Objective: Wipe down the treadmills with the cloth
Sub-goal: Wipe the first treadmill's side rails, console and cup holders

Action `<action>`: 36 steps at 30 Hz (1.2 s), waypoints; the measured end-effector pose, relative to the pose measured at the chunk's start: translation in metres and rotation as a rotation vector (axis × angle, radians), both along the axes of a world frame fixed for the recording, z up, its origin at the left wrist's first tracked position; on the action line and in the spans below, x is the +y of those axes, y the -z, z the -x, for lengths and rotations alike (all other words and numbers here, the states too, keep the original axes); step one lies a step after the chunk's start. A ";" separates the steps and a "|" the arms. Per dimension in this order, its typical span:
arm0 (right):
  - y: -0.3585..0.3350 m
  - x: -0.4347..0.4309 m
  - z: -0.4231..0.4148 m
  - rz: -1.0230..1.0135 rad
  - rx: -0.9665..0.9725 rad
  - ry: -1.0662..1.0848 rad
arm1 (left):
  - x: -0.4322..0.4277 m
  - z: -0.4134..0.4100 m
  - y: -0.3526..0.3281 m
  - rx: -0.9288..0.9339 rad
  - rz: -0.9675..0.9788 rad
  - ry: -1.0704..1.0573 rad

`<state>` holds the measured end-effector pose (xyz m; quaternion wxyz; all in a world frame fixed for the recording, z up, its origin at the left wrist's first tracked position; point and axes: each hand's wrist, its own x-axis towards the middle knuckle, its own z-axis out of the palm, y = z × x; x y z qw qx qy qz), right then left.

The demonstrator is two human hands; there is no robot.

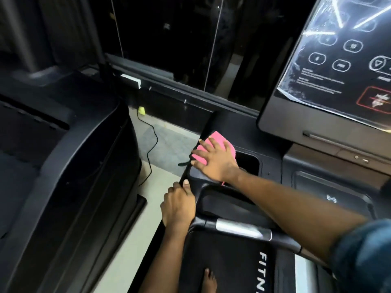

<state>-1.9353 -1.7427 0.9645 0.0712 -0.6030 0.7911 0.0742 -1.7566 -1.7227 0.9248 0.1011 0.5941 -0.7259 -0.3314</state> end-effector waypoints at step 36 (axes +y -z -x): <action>0.012 -0.109 0.053 -0.227 0.239 -0.010 | -0.046 0.059 -0.010 -0.007 -0.036 -0.004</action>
